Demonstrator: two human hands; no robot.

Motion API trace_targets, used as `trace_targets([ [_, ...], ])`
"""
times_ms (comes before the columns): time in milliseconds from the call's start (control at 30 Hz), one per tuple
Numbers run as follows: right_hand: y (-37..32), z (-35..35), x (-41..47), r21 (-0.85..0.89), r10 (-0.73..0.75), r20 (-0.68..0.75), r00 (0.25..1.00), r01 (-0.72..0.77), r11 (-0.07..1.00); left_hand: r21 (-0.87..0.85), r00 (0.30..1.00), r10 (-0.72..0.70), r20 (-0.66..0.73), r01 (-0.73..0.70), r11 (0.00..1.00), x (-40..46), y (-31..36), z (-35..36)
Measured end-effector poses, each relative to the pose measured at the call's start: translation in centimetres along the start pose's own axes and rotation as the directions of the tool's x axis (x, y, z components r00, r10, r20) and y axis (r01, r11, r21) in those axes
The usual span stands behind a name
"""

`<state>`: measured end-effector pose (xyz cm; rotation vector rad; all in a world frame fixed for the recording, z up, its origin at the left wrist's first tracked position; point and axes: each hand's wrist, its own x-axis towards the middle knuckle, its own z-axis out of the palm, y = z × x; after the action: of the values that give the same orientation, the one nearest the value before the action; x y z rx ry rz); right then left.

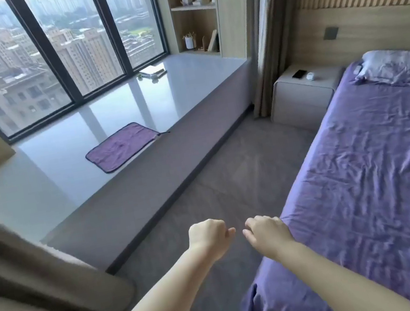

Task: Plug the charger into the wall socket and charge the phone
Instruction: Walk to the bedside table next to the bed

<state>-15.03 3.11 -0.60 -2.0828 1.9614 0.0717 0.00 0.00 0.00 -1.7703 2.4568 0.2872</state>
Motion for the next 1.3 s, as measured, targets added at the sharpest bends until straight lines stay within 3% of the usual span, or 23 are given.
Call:
trace_targets([
  [333, -7.2, 5.6, 0.4, 0.054, 0.105, 0.097, 0.990, -0.111, 0.992, -0.080, 0.992, 0.029, 0.124, -0.019, 0.997, -2.1, -8.7, 4.4],
  [667, -9.5, 7.0, 3.3, 0.069, 0.130, 0.191, 0.973, -0.145, 0.987, -0.169, 0.977, -0.004, 0.215, 0.042, 0.985, -0.8, -12.0, 6.7],
  [1300, -5.2, 3.5, 22.6, 0.115, 0.181, 0.195, 0.964, -0.206, 0.972, -0.119, 0.971, -0.006, 0.239, 0.036, 0.992, 18.9, -14.6, 2.7],
])
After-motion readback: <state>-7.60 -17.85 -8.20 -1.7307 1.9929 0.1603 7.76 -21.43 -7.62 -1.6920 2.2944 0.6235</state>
